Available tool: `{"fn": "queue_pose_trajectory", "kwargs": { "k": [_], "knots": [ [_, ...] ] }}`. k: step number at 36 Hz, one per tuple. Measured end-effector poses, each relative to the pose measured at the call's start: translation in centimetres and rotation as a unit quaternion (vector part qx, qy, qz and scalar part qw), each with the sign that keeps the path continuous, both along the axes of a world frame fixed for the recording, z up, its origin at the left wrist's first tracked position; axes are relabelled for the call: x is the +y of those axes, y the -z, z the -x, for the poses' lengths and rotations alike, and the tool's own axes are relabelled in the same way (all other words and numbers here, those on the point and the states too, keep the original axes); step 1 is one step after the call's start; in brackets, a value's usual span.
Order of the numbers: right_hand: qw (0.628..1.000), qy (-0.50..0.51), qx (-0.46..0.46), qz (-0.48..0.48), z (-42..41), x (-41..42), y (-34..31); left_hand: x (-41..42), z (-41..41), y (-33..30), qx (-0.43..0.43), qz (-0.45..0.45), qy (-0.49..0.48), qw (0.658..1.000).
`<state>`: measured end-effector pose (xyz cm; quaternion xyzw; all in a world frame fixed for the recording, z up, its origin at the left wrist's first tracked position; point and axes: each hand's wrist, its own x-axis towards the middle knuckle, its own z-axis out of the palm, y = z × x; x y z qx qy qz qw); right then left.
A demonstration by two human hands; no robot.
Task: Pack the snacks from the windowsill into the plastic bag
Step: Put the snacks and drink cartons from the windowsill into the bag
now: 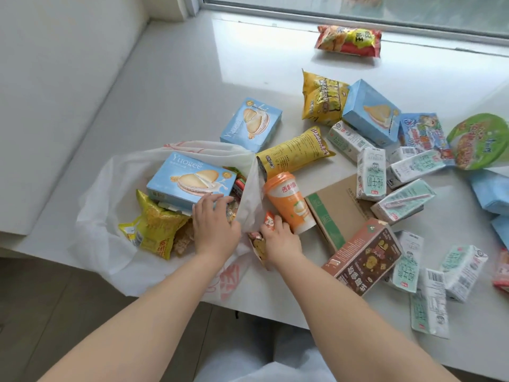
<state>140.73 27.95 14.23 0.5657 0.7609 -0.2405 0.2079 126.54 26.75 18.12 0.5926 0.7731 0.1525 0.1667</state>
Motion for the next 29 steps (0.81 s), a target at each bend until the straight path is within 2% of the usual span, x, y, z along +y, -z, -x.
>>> {"fn": "queue_pose_trajectory", "kwargs": {
  "k": [4, 6, 9, 13, 16, 19, 23, 26, 29],
  "knots": [
    [0.998, -0.021, 0.042, -0.032, -2.6, -0.8, -1.0, 0.2, -2.3, -0.5, -0.015, -0.010, -0.009, 1.000],
    [0.996, 0.000, 0.083, -0.038, -3.8, -1.1, -1.7, 0.4, -3.5, -1.0, -0.035, -0.016, -0.010, 0.999],
    [0.981, 0.097, 0.163, -0.033, -5.6, -1.4, -2.9, 1.0, -5.4, -1.5, -0.086, 0.015, -0.021, 0.996],
    [0.937, 0.243, 0.247, -0.041, -9.2, -0.7, -4.6, 2.7, -8.1, -0.4, -0.168, 0.081, -0.056, 0.981],
    [0.905, 0.313, 0.284, -0.056, -12.4, 0.1, -5.4, 4.3, -11.1, 0.5, -0.211, 0.144, -0.128, 0.958],
    [0.881, 0.358, 0.305, -0.056, -15.2, 0.9, -5.8, 6.4, -14.8, 1.2, -0.240, 0.169, -0.210, 0.933],
    [0.861, 0.389, 0.323, -0.050, -16.3, 1.3, -6.8, 8.3, -16.0, 3.6, -0.294, 0.188, -0.341, 0.873],
    [0.851, 0.408, 0.327, -0.042, -17.6, 1.2, -6.7, 8.8, -16.7, 4.8, -0.277, 0.181, -0.387, 0.860],
    [0.835, 0.427, 0.346, -0.016, -18.4, 1.0, -6.6, 8.8, -16.3, 5.2, -0.310, 0.178, -0.424, 0.832]
  ]
}}
